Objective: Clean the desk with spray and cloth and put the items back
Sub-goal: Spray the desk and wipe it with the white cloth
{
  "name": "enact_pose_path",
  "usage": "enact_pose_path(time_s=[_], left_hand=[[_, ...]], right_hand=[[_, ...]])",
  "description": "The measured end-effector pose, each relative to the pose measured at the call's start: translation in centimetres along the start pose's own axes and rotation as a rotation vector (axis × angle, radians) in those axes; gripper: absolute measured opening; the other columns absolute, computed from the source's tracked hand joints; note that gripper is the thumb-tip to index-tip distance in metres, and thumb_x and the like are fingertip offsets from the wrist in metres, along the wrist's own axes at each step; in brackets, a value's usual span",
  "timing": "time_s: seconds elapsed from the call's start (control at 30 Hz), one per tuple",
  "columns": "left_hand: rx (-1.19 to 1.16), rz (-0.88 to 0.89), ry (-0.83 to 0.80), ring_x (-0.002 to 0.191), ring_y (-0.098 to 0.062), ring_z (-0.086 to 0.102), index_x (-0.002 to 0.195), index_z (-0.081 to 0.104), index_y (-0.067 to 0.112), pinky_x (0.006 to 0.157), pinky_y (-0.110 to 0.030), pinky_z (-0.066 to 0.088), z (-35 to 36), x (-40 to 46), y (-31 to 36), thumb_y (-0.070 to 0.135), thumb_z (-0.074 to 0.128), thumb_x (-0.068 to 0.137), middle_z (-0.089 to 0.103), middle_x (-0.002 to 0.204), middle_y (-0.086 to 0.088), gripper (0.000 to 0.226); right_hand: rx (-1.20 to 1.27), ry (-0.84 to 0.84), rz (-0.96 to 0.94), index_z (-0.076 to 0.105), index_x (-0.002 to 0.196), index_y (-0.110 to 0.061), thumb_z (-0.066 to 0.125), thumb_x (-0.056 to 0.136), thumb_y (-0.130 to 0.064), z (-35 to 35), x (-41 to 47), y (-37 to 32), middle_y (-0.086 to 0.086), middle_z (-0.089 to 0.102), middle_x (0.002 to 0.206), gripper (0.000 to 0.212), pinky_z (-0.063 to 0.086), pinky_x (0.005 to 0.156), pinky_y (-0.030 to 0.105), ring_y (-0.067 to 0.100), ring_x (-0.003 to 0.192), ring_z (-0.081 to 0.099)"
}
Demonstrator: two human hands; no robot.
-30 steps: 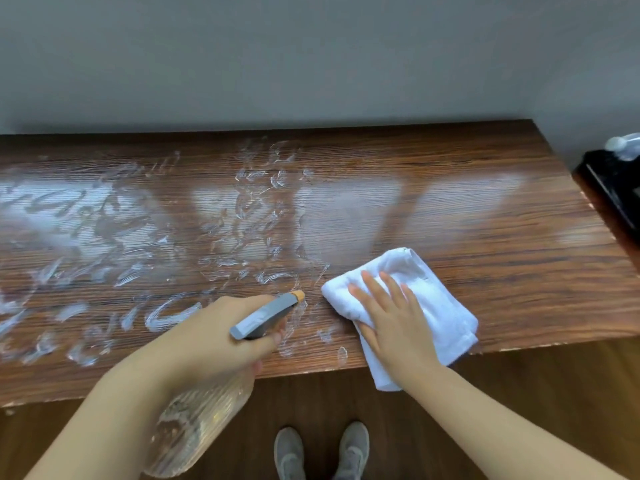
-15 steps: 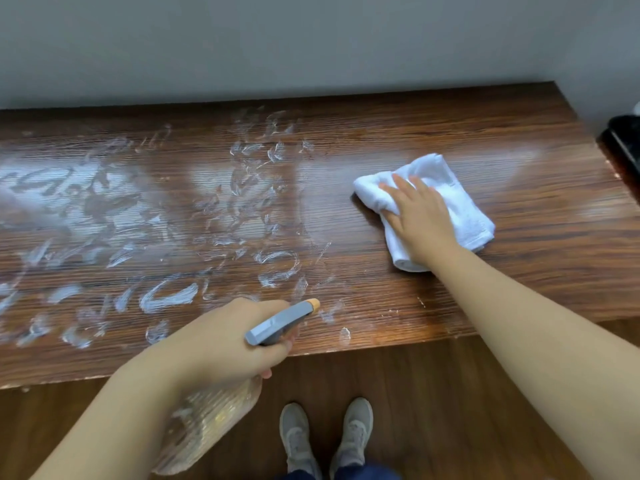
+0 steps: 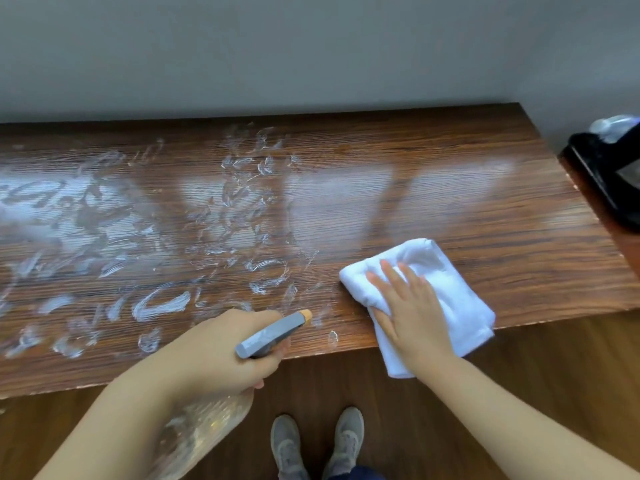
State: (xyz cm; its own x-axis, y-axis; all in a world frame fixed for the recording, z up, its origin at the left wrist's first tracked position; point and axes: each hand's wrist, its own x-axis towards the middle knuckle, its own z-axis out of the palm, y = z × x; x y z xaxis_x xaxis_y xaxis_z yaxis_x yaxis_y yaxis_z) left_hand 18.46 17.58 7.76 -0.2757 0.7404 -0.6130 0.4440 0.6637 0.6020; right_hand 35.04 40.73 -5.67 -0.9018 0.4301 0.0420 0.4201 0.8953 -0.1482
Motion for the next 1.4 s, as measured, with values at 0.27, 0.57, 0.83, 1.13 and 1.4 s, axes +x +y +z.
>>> enact_pose_path(time_s=[0.27, 0.57, 0.83, 1.13, 1.4], left_hand=[[-0.066, 0.013, 0.057, 0.072, -0.005, 0.074, 0.097, 0.060, 0.029, 0.080, -0.039, 0.057, -0.4, -0.1, 0.0, 0.032, 0.056, 0.097, 0.069, 0.089, 0.008, 0.005], [-0.110, -0.020, 0.083, 0.072, -0.006, 0.075, 0.100, 0.061, 0.031, 0.077, -0.034, 0.057, -0.7, -0.5, -1.0, 0.030, 0.056, 0.097, 0.070, 0.087, 0.011, 0.006], [-0.144, 0.012, 0.089, 0.071, -0.008, 0.075, 0.097, 0.061, 0.030, 0.077, -0.034, 0.056, -0.5, -0.2, -0.5, 0.029, 0.057, 0.097, 0.069, 0.087, 0.011, 0.004], [-0.133, 0.002, 0.079, 0.072, -0.007, 0.075, 0.096, 0.060, 0.030, 0.073, -0.028, 0.054, -0.8, -0.2, -0.8, 0.030, 0.057, 0.097, 0.069, 0.085, 0.010, 0.003], [-0.141, -0.055, 0.107, 0.073, -0.006, 0.074, 0.101, 0.061, 0.028, 0.080, -0.038, 0.058, -1.3, -0.7, -1.8, 0.031, 0.056, 0.097, 0.070, 0.088, 0.008, 0.007]], right_hand=[[0.033, -0.096, -0.094, 0.048, 0.139, -0.028, 0.030, 0.088, -0.046, 0.4, 6.9, -4.4, -0.001, 0.043, 0.148, 0.057, 0.033, 0.107, 0.047, 0.026, 0.136, 0.039], [-0.063, -0.105, 0.148, 0.031, 0.147, -0.033, 0.037, 0.099, -0.043, -1.1, 10.8, 3.3, -0.010, 0.023, 0.158, 0.050, 0.011, 0.112, 0.054, 0.020, 0.145, 0.018], [-0.044, 0.002, 0.151, 0.038, 0.140, -0.029, 0.027, 0.089, -0.045, -0.9, 4.1, 2.7, 0.000, 0.041, 0.150, 0.054, 0.028, 0.103, 0.060, 0.028, 0.135, 0.038], [-0.092, -0.002, 0.010, 0.040, 0.139, -0.028, 0.030, 0.091, -0.043, 0.5, 4.2, -2.3, 0.001, 0.044, 0.148, 0.051, 0.019, 0.106, 0.052, 0.027, 0.136, 0.035], [-0.049, -0.041, 0.025, 0.038, 0.144, -0.026, 0.032, 0.099, -0.041, 0.3, 12.7, -2.3, -0.004, 0.030, 0.156, 0.048, 0.012, 0.112, 0.052, 0.025, 0.144, 0.023]])
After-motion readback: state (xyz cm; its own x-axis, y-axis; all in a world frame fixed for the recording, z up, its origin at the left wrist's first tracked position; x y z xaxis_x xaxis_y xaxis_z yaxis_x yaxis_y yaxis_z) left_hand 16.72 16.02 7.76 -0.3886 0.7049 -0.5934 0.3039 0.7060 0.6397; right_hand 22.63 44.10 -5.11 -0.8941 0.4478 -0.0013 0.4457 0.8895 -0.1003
